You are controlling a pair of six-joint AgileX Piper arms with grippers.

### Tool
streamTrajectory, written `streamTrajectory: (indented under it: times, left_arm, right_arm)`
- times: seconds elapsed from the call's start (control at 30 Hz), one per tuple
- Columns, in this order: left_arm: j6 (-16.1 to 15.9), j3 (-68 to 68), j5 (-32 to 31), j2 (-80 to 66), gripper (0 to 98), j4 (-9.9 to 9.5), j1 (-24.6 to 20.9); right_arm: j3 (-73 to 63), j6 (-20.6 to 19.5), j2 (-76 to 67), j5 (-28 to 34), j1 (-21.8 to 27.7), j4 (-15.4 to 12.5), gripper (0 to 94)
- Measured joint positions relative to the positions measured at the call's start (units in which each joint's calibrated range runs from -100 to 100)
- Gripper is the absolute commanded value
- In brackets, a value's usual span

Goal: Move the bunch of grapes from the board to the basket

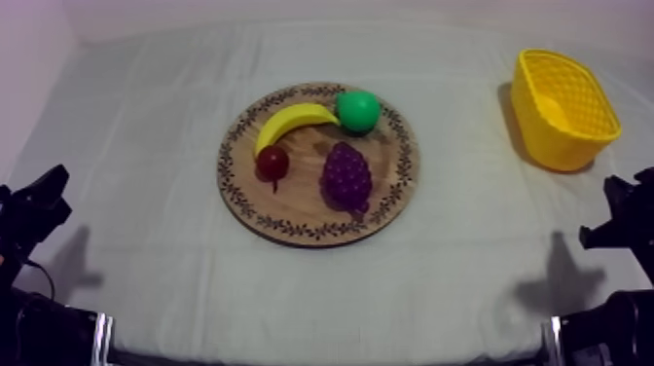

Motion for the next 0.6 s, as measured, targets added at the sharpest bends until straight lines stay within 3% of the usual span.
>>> streamTrajectory:
  times: [0.27,0.6]
  left_arm:
    - [0.0,0.0,0.0,0.0,0.1,0.0,0.0]
    - [0.0,0.0,0.0,0.0,0.1,0.0,0.0]
  right_arm:
    - [0.1,-3.1,0.0,0.1,0.0,0.0,0.6]
    - [0.1,-2.7,0.0,0.0,0.0,0.0,0.6]
